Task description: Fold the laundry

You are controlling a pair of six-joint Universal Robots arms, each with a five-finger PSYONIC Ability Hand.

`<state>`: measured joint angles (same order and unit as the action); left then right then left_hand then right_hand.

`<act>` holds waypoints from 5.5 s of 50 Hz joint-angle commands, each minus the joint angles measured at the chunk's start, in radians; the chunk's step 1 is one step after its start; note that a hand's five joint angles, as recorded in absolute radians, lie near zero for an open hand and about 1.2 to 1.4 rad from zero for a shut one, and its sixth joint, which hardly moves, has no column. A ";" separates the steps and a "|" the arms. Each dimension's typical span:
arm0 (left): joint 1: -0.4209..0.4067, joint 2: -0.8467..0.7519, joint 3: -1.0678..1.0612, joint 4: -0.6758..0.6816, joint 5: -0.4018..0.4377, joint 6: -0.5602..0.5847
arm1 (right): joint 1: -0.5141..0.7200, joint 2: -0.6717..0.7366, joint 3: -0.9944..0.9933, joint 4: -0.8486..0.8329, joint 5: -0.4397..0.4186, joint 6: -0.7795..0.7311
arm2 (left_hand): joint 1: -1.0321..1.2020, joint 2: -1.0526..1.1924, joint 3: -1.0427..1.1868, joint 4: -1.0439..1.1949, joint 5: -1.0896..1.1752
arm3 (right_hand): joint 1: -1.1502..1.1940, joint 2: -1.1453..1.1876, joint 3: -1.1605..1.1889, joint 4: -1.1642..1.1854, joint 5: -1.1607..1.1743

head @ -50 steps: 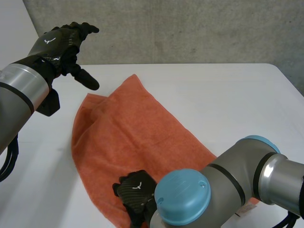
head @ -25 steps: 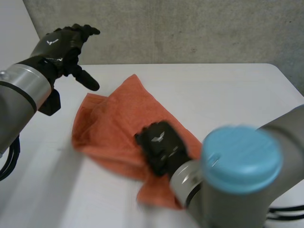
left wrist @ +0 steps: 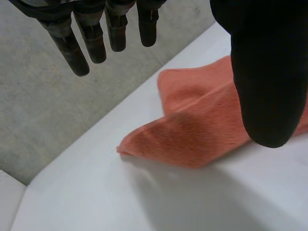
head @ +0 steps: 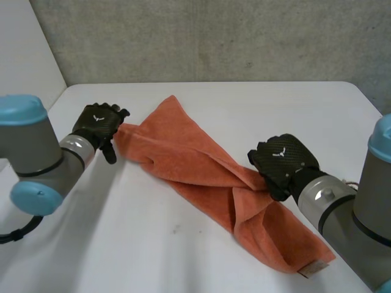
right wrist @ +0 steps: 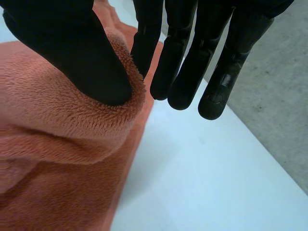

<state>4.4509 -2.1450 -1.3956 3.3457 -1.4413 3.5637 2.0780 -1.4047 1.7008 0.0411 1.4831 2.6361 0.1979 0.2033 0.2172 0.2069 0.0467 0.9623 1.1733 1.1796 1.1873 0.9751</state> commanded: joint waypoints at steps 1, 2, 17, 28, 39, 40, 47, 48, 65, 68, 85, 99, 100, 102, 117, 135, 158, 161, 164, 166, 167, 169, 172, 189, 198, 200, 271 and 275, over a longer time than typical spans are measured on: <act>-0.001 -0.157 0.124 0.120 0.018 -0.005 | -0.002 -0.045 0.068 -0.003 -0.052 0.001 | 0.236 0.230 0.216 0.227 0.212 | 0.434 0.223 0.217 0.209 0.247; -0.001 -0.170 0.139 0.115 0.027 -0.005 | -0.002 -0.057 0.077 -0.003 -0.061 0.001 | 0.242 0.236 0.222 0.233 0.218 | 0.434 0.223 0.217 0.209 0.247; 0.001 -0.328 0.287 0.037 0.102 0.073 | -0.009 -0.083 0.105 -0.009 -0.069 0.004 | 0.239 0.233 0.219 0.230 0.215 | 0.434 0.223 0.217 0.209 0.247; 0.002 -0.349 0.294 0.043 0.117 0.078 | -0.033 -0.082 0.091 -0.018 -0.066 0.004 | 1.150 1.145 1.131 1.141 1.127 | 0.434 0.223 0.217 0.209 0.247; 0.004 -0.074 0.129 0.116 0.070 0.069 | -0.177 -0.085 -0.041 -0.052 -0.046 0.001 | 1.198 1.193 1.179 1.189 1.175 | 0.434 0.223 0.217 0.209 0.247; 0.004 -0.038 0.107 0.115 0.067 0.069 | -0.185 -0.085 -0.055 -0.049 -0.046 0.001 | 1.198 1.193 1.179 1.189 1.175 | 0.434 0.223 0.217 0.209 0.247; -0.002 0.241 -0.103 0.112 0.064 0.061 | -0.202 -0.086 -0.165 0.028 -0.047 -0.010 | 1.198 1.193 1.179 1.189 1.175 | 0.434 0.223 0.217 0.209 0.247; -0.004 0.304 -0.155 0.110 0.068 0.061 | -0.200 -0.085 -0.194 0.072 -0.050 -0.013 | 1.198 1.193 1.179 1.189 1.175 | 0.434 0.223 0.217 0.209 0.247; 0.007 0.349 -0.385 -0.046 0.065 0.086 | -0.188 0.156 -0.268 0.393 -0.052 -0.228 | 1.198 1.193 1.179 1.189 1.175 | 0.434 0.223 0.217 0.209 0.247; 0.011 0.278 -0.332 -0.038 0.065 0.112 | -0.190 0.205 -0.303 0.375 -0.052 -0.220 | 1.198 1.193 1.179 1.189 1.175 | 0.434 0.223 0.217 0.209 0.247; -0.048 0.255 0.150 0.513 0.029 0.064 | -0.187 0.089 -0.626 -0.331 0.063 0.099 | 1.198 1.193 1.179 1.189 1.175 | 0.434 0.223 0.217 0.209 0.247; -0.035 0.283 -0.269 0.390 -0.007 0.007 | -0.202 0.069 -0.363 -0.034 -0.050 0.073 | 1.198 1.193 1.179 1.189 1.175 | 0.434 0.223 0.217 0.209 0.247; -0.035 0.278 -0.290 0.384 -0.005 0.007 | -0.205 0.078 -0.343 -0.023 -0.056 0.065 | 1.198 1.193 1.179 1.189 1.175 | 0.434 0.223 0.217 0.209 0.247; -0.036 0.238 -0.345 0.377 -0.005 0.014 | -0.208 0.093 -0.323 -0.014 -0.061 0.055 | 1.198 1.193 1.179 1.189 1.175 | 0.434 0.223 0.217 0.209 0.247; -0.058 0.197 -0.470 0.207 -0.005 0.015 | -0.236 0.227 -0.098 -0.018 -0.061 -0.022 | 0.207 0.202 0.188 0.198 0.184 | 0.434 0.223 0.217 0.209 0.247; 0.051 0.396 -0.488 -0.020 0.012 -0.023 | -0.285 0.208 -0.006 -0.116 -0.063 -0.016 | 0.130 0.125 0.111 0.121 0.107 | 0.434 0.223 0.217 0.209 0.247; 0.203 0.335 -0.537 -0.031 0.073 -0.052 | -0.289 0.216 0.008 -0.119 -0.067 -0.016 | 0.294 0.289 0.275 0.286 0.271 | 0.434 0.223 0.217 0.209 0.247; 0.199 0.295 -0.531 -0.023 0.084 -0.049 | -0.289 0.217 0.010 -0.119 -0.066 -0.016 | 0.411 0.406 0.392 0.402 0.388 | 0.434 0.223 0.217 0.209 0.247; 0.194 0.258 -0.525 -0.006 0.084 -0.048 | -0.289 0.217 0.011 -0.121 -0.066 -0.016 | 0.553 0.547 0.533 0.544 0.529 | 0.434 0.223 0.217 0.209 0.247; 0.194 0.238 -0.523 0.015 0.084 -0.046 | -0.289 0.217 0.011 -0.121 -0.066 -0.016 | 0.684 0.679 0.665 0.675 0.661 | 0.434 0.223 0.217 0.209 0.247; 0.194 0.232 -0.522 0.026 0.084 -0.046 | -0.288 0.217 0.011 -0.121 -0.066 -0.016 | 0.743 0.738 0.724 0.734 0.720 | 0.434 0.223 0.217 0.209 0.247; 0.196 0.226 -0.522 0.047 0.085 -0.048 | -0.288 0.217 0.010 -0.119 -0.064 -0.015 | 0.852 0.846 0.832 0.843 0.828 | 0.434 0.223 0.217 0.209 0.247; 0.196 0.224 -0.523 0.071 0.084 -0.046 | -0.288 0.217 0.010 -0.119 -0.064 -0.008 | 0.984 0.979 0.965 0.975 0.961 | 0.434 0.223 0.217 0.209 0.247; 0.093 0.541 -0.520 0.087 0.076 -0.063 | -0.386 0.049 -0.009 -0.003 -0.113 0.274 | 1.198 1.193 1.179 1.189 1.175 | -0.686 -0.897 -0.904 -0.911 -0.874; 0.010 0.708 -0.393 -0.051 0.070 -0.123 | -0.467 -0.043 0.088 0.075 -0.276 0.294 | 1.198 1.193 1.179 1.189 1.175 | -0.788 -0.999 -1.005 -1.013 -0.975; -0.005 0.717 -0.362 -0.078 0.068 -0.138 | -0.469 -0.043 0.118 0.080 -0.312 0.295 | 1.198 1.193 1.179 1.189 1.175 | -0.788 -0.999 -1.005 -1.013 -0.975; 0.194 0.554 -0.281 -0.212 0.044 -0.145 | -0.450 -0.236 -0.107 0.204 -0.145 -0.046 | 1.198 1.193 1.179 1.189 1.175 | 0.434 0.223 0.217 0.209 0.247; 0.200 0.487 -0.309 -0.233 0.062 -0.076 | -0.452 -0.258 -0.130 0.385 -0.149 -0.226 | 1.198 1.193 1.179 1.189 1.175 | 0.434 0.223 0.217 0.209 0.247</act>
<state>4.6235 -1.5823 -1.6556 3.1457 -1.4056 3.3799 1.6448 -1.5811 1.6167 0.1959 1.3357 2.6495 1.1329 1.1991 1.1925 1.1950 0.9647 0.9795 1.1775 1.1827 1.1890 0.9798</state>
